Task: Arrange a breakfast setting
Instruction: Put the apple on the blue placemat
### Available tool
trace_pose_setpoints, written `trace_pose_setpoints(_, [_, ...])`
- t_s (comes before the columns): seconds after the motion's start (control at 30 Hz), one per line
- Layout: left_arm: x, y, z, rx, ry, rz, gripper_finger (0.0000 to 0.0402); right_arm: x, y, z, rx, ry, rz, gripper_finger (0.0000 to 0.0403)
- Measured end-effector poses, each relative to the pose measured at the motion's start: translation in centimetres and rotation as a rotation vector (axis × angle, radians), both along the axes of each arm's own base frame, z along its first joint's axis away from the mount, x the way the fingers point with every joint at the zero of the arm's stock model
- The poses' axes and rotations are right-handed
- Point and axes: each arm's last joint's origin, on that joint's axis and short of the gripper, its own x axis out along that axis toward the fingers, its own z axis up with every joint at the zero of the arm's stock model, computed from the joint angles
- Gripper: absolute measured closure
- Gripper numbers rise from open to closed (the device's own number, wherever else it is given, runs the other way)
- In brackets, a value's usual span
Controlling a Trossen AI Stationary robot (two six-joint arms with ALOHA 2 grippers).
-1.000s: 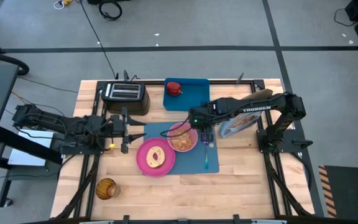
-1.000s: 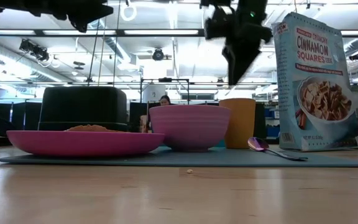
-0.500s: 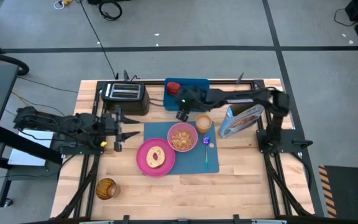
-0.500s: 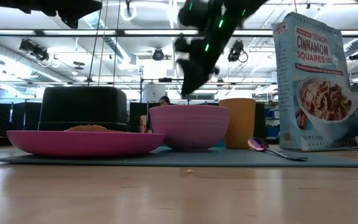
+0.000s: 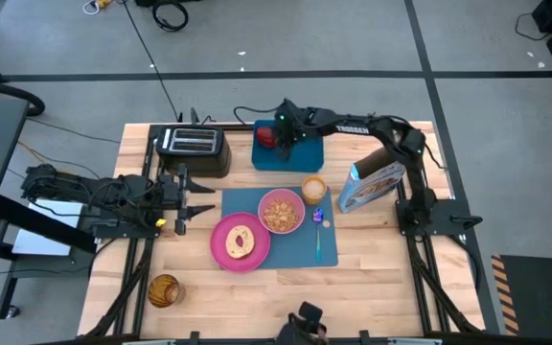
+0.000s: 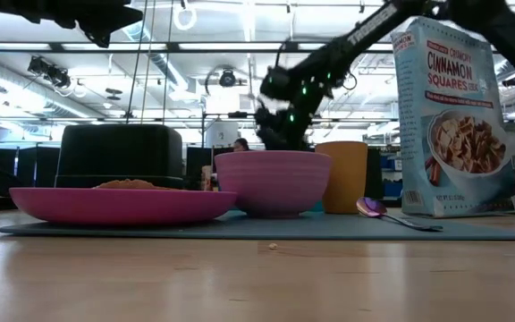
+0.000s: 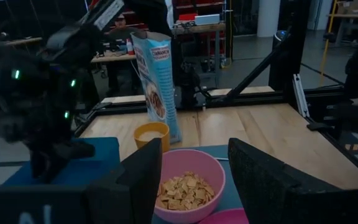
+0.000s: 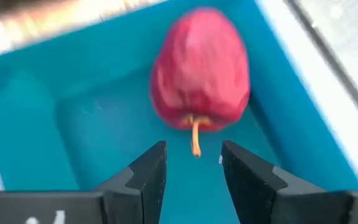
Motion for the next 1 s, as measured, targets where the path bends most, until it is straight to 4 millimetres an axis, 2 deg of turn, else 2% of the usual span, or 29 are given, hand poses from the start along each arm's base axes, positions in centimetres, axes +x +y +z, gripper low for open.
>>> trace_pose_setpoints(0.13, [0.0,0.0,0.0,-0.001,0.0,0.0,0.0209,-0.2,-1.5,-2.6,0.064,0.046,0.006,0.0241])
trace_pose_setpoints(0.3, [0.0,0.0,0.0,-0.007,-0.001,0.0,0.0209,-0.5,-2.7,-3.6,0.094,0.037,0.007,0.025])
trace_pose_setpoints(0.57, [0.0,0.0,0.0,-0.003,-0.002,0.001,0.0209,-0.2,-2.7,-3.0,0.076,-0.013,0.043,0.0277])
trace_pose_setpoints(1.0, [0.0,0.0,0.0,-0.008,-0.002,0.001,0.0209,0.3,-2.1,-3.6,0.058,-0.01,0.046,0.034])
